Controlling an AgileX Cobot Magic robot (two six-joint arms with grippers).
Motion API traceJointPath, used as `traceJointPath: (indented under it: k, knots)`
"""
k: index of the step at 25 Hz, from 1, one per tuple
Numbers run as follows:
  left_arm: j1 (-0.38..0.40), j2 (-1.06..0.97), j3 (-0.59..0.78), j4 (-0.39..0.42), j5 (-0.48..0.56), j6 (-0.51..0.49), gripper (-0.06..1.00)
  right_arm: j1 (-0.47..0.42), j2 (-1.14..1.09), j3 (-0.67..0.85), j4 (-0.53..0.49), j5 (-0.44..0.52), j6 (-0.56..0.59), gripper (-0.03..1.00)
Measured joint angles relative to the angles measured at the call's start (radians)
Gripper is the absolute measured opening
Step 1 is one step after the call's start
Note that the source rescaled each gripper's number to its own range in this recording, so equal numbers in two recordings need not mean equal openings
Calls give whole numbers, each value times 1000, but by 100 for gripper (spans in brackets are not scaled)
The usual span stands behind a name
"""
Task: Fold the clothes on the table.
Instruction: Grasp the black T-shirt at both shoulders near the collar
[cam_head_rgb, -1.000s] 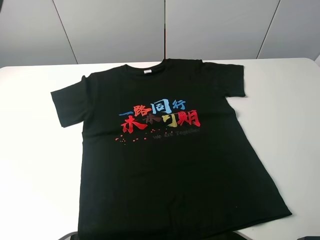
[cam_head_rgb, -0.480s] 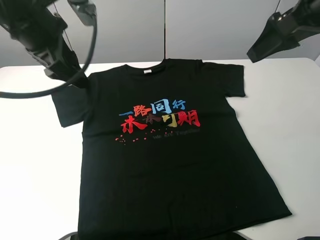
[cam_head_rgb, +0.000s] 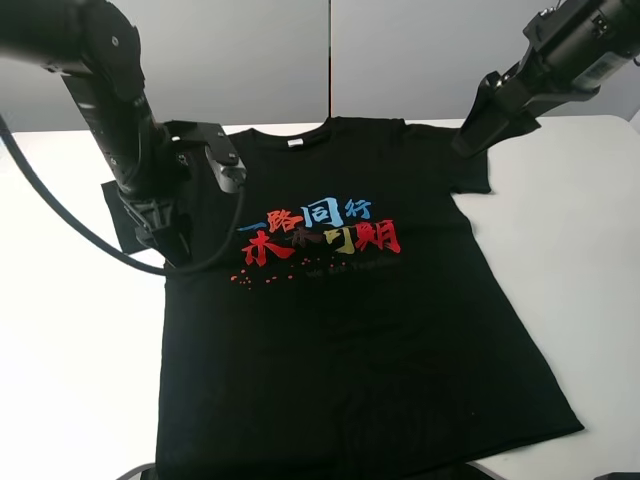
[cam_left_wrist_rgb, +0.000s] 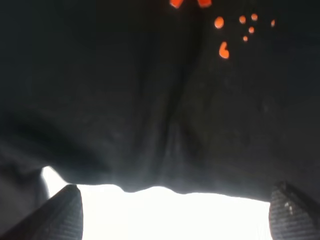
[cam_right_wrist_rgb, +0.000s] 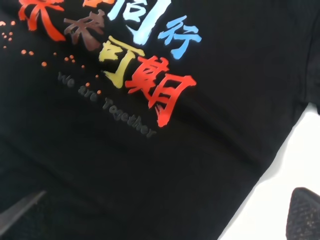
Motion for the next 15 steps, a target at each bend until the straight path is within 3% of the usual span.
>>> traceJointPath:
  k: [15]
  knots:
    - [-36,129,-1,97,-81,7,97,0,22,-1,2,-40,-30,100]
